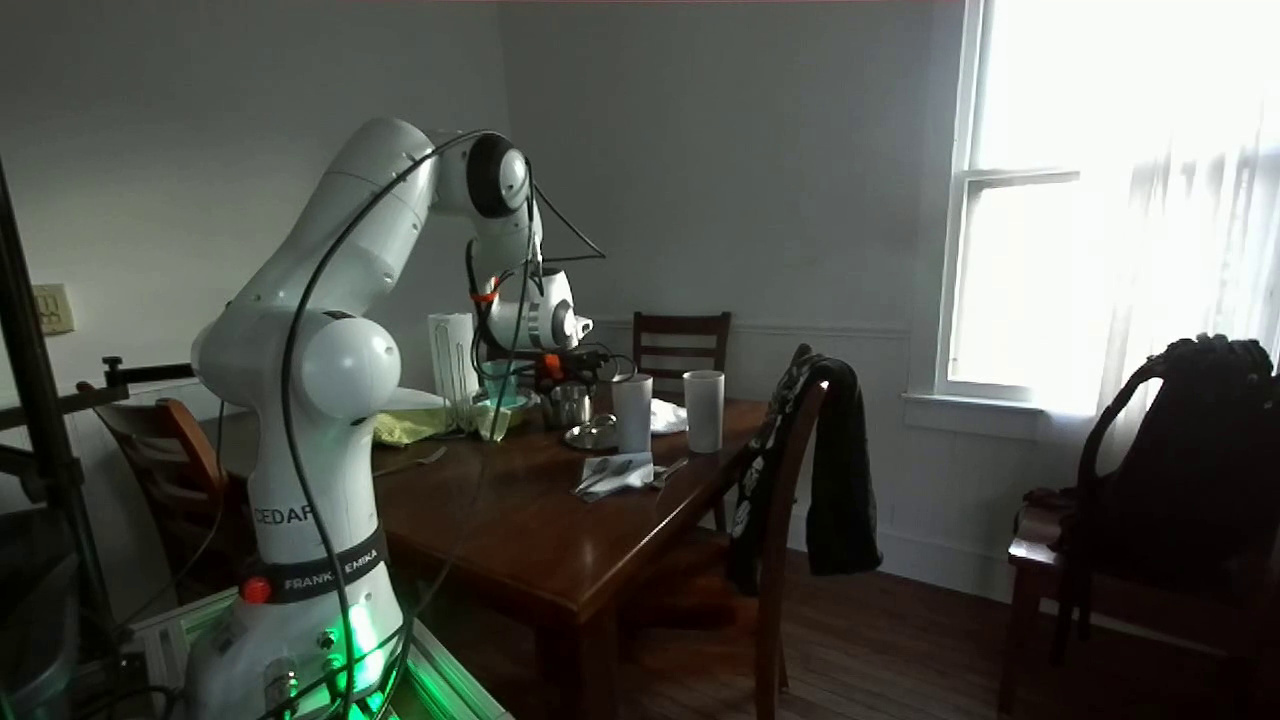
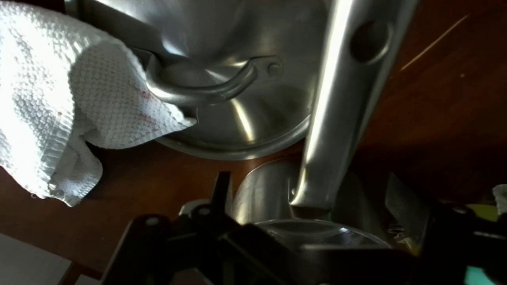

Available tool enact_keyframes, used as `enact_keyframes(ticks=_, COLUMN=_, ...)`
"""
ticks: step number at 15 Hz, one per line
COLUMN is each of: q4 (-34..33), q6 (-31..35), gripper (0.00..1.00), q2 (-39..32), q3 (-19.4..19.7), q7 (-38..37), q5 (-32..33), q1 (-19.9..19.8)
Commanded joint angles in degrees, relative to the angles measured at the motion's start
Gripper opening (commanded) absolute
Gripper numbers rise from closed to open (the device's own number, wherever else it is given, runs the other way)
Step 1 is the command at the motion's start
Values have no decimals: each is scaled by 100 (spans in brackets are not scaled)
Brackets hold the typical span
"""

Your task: Move the pot to the middle of the table

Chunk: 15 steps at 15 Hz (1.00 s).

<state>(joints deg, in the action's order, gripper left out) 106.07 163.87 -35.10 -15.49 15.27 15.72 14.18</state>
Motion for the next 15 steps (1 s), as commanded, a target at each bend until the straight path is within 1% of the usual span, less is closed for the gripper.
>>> enact_keyframes(ticks=1, q4=-401, q6=18, gripper=100, q2=-384, q3=-379, q7=455, q5=-351, q1=-264)
enact_keyframes(ticks=2, q4=-469, q6=-24, gripper=98, q2=-435, q3=-394, q7=492, q5=-374, q1=-274)
enact_keyframes(ticks=3, q4=-532, q6=-38, gripper=91, q2=-503, q3=-448, q7=547, q5=-415, q1=-315)
enact_keyframes(ticks=4, q4=-585, q6=-51, gripper=88, q2=-551, q3=-458, q7=567, q5=-430, q1=-326)
enact_keyframes(ticks=5, q4=-642, q6=-42, gripper=69, q2=-613, q3=-479, q7=607, q5=-436, q1=-341)
enact_keyframes(ticks=6, q4=-689, q6=-36, gripper=64, q2=-667, q3=-508, q7=635, q5=-448, q1=-361)
enact_keyframes(ticks=7, q4=-743, q6=-33, gripper=63, q2=-718, q3=-512, q7=666, q5=-431, q1=-360)
enact_keyframes(ticks=11, q4=-900, q6=-124, gripper=33, q2=-865, q3=-508, q7=695, q5=-407, q1=-334)
enact_keyframes(ticks=15, q4=-981, q6=-155, gripper=7, q2=-959, q3=-544, q7=740, q5=-412, q1=-339)
